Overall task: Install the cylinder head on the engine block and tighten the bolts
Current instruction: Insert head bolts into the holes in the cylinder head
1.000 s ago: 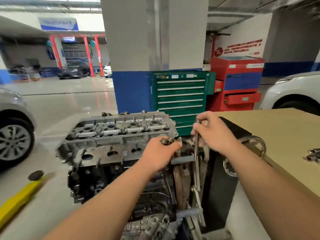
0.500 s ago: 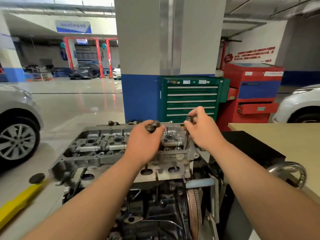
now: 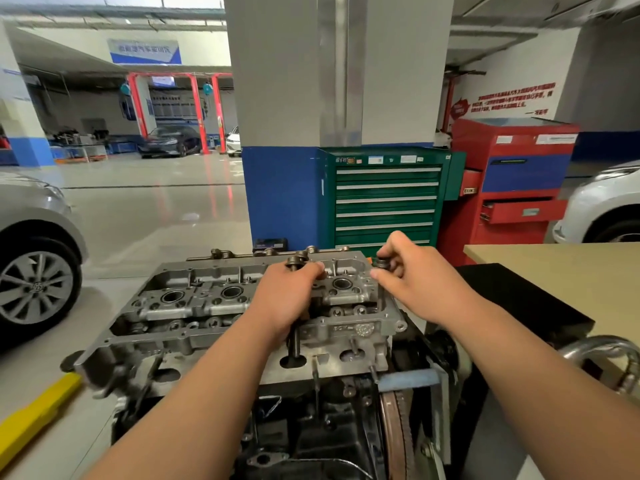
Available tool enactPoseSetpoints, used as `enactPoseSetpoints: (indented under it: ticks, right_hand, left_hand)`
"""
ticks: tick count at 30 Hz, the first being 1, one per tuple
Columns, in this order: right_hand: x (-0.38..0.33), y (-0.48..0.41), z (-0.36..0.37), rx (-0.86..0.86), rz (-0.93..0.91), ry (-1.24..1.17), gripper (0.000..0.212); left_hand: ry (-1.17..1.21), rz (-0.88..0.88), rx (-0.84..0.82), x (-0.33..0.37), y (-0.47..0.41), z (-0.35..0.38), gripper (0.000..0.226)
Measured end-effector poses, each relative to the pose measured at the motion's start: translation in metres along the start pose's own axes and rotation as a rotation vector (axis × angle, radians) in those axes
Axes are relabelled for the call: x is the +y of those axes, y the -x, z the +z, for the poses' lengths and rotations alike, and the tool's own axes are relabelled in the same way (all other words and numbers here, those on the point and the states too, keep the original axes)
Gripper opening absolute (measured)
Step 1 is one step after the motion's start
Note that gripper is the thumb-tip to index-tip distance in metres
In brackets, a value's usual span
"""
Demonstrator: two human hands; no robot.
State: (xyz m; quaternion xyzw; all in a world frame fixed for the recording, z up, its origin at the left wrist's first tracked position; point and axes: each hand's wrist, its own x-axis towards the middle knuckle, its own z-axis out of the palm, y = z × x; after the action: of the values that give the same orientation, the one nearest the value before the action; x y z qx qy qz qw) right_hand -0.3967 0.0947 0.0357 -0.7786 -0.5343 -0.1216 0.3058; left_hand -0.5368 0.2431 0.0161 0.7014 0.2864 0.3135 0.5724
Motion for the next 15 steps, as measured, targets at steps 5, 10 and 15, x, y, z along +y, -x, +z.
enactPoseSetpoints:
  ticks: [5, 10, 15]
  right_hand:
    - [-0.007, 0.008, 0.008, 0.08, -0.038, 0.009, 0.022]
    - [-0.004, -0.001, 0.006, 0.341, 0.076, -0.166, 0.022]
    - [0.0, -0.003, 0.011, 0.211, 0.035, -0.077, 0.019]
  left_hand:
    - [-0.02, 0.005, 0.004, -0.001, 0.002, 0.0, 0.024]
    - [-0.017, 0.006, 0.016, 0.0, 0.005, 0.0, 0.025]
    - [-0.006, -0.009, 0.013, 0.001, 0.005, -0.001, 0.024]
